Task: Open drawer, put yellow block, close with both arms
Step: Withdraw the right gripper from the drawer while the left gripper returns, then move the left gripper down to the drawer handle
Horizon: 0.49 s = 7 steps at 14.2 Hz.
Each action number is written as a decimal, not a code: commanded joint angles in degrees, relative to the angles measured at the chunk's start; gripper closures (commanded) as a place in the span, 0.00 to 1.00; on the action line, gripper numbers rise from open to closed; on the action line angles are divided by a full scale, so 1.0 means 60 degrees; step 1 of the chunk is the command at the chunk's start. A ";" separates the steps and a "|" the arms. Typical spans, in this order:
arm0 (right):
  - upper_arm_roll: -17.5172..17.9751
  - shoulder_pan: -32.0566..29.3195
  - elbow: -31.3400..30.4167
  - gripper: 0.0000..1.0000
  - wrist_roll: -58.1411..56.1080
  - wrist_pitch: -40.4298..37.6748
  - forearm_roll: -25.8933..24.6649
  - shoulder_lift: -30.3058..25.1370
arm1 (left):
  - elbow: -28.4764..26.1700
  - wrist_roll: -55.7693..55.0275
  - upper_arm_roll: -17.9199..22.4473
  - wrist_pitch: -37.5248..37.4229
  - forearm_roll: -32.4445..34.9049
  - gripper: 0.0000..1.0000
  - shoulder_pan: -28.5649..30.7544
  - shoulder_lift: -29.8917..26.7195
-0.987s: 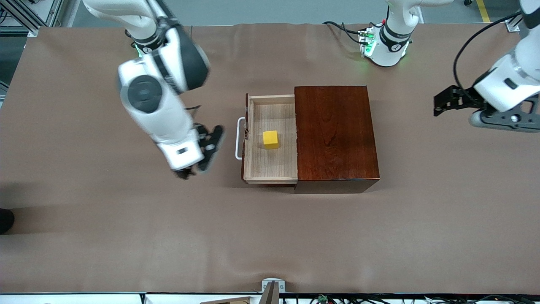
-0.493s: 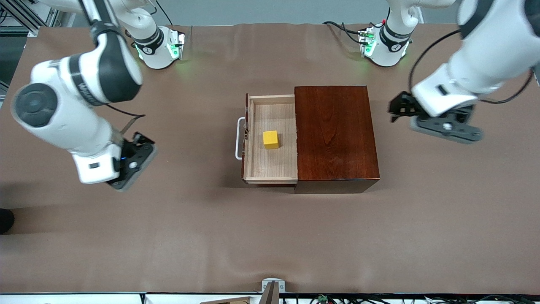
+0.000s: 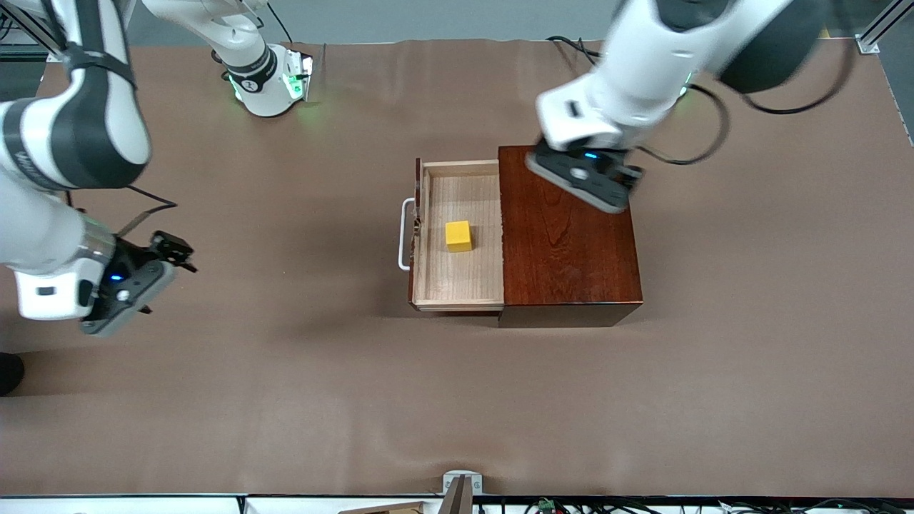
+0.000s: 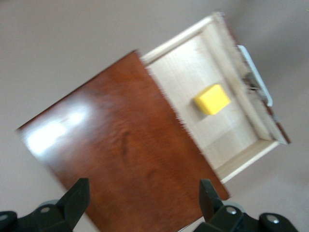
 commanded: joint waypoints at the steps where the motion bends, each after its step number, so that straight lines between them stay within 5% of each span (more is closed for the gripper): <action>1: 0.0229 -0.0542 -0.0795 0.00 0.0543 -0.0022 0.0135 -0.0848 | 0.0244 0.0002 0.0092 0.0531 0.0154 0.00 -0.1226 0.0407; 7: 0.0229 -0.0647 -0.1530 0.00 0.3206 -0.0679 0.0003 -0.1919 | 0.0303 -0.1797 0.0150 0.1587 0.1016 0.00 -0.3191 0.1242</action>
